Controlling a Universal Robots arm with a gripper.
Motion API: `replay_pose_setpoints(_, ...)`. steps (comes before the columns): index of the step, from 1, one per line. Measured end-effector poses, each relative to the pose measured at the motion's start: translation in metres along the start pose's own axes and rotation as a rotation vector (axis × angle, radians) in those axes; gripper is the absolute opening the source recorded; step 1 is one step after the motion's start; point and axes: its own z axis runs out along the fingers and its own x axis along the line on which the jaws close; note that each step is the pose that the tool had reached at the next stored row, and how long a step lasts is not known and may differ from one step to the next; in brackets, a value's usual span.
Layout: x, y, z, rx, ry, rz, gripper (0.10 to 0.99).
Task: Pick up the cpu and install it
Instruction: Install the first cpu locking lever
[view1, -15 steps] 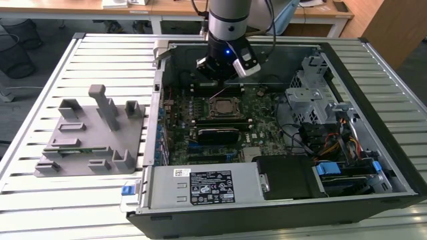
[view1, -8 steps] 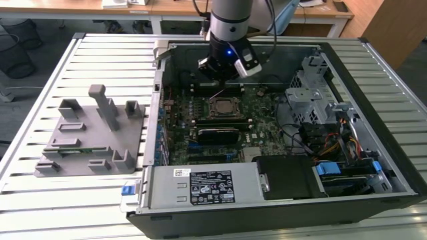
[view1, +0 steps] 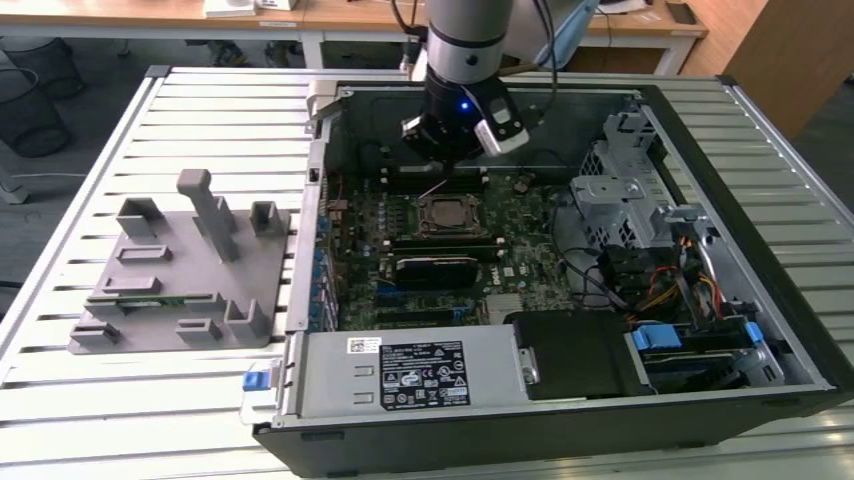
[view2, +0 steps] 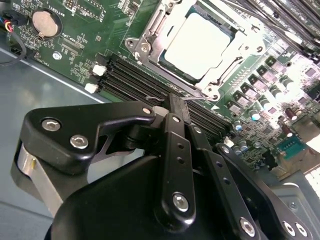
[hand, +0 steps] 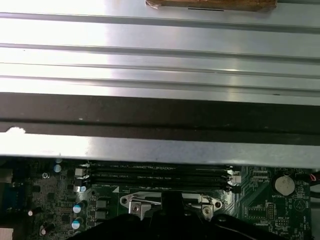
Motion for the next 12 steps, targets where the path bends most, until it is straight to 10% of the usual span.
replay_pose_setpoints(12, -0.0101, 0.0002, 0.0095, 0.000, 0.0024, 0.000, 0.106)
